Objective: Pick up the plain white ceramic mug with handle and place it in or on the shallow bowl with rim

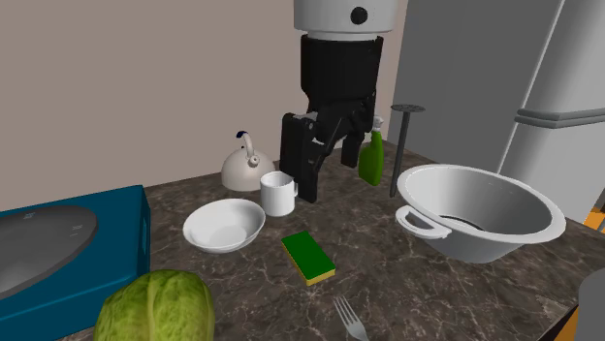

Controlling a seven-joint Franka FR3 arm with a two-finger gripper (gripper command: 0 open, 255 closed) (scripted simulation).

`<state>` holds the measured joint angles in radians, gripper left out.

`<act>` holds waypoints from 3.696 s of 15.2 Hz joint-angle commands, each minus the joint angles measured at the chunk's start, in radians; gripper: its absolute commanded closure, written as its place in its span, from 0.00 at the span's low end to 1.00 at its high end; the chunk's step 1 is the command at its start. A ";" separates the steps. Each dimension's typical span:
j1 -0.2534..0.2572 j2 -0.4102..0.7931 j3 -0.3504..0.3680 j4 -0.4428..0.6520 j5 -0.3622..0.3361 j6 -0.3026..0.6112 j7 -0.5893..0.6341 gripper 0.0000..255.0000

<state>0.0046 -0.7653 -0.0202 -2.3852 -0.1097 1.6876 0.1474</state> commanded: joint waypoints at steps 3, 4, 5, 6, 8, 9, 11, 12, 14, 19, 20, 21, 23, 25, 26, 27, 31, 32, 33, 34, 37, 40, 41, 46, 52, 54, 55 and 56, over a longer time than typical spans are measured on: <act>-0.009 0.056 -0.029 0.006 -0.012 0.053 -0.025 0.00; -0.013 0.086 -0.044 0.010 -0.018 0.079 -0.037 0.00; -0.016 0.116 -0.058 0.017 -0.022 0.105 -0.049 0.00; -0.020 0.147 -0.072 0.024 -0.025 0.130 -0.062 0.00; -0.026 0.212 -0.100 0.044 -0.030 0.178 -0.087 0.00; -0.029 0.245 -0.114 0.055 -0.030 0.200 -0.100 0.00; -0.033 0.314 -0.140 0.082 -0.029 0.244 -0.127 0.00; -0.034 0.349 -0.153 0.098 -0.026 0.264 -0.141 0.00; -0.037 0.421 -0.179 0.133 -0.018 0.303 -0.170 0.00; -0.045 0.608 -0.235 0.242 0.027 0.379 -0.251 0.00; -0.047 0.646 -0.244 0.268 0.040 0.391 -0.269 0.00; -0.050 0.685 -0.253 0.295 0.055 0.402 -0.287 0.00; -0.059 0.764 -0.268 0.353 0.086 0.419 -0.323 0.00; -0.071 0.844 -0.278 0.417 0.120 0.430 -0.359 0.00; -0.078 0.884 -0.281 0.451 0.137 0.433 -0.377 0.00; -0.086 0.925 -0.284 0.487 0.155 0.435 -0.394 0.00; -0.130 1.090 -0.282 0.646 0.223 0.428 -0.455 0.00; -0.142 1.132 -0.280 0.691 0.238 0.423 -0.468 0.00; -0.149 1.154 -0.278 0.715 0.246 0.419 -0.474 0.00; -0.150 1.159 -0.276 0.709 0.248 0.430 -0.475 0.00; -0.153 1.178 -0.273 0.695 0.255 0.462 -0.480 0.00; -0.155 1.198 -0.269 0.683 0.262 0.493 -0.484 0.00; -0.155 1.202 -0.269 0.681 0.264 0.499 -0.485 0.00; -0.156 1.202 -0.269 0.681 0.264 0.499 -0.485 0.00; -0.155 1.202 -0.269 0.681 0.264 0.499 -0.485 1.00; -0.155 1.202 -0.269 0.681 0.264 0.499 -0.485 1.00; -0.155 1.202 -0.269 0.681 0.264 0.499 -0.485 1.00; -0.155 1.202 -0.269 0.681 0.264 0.499 -0.485 1.00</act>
<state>-0.1509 0.4362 -0.2888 -1.7043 0.1540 2.1861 -0.3377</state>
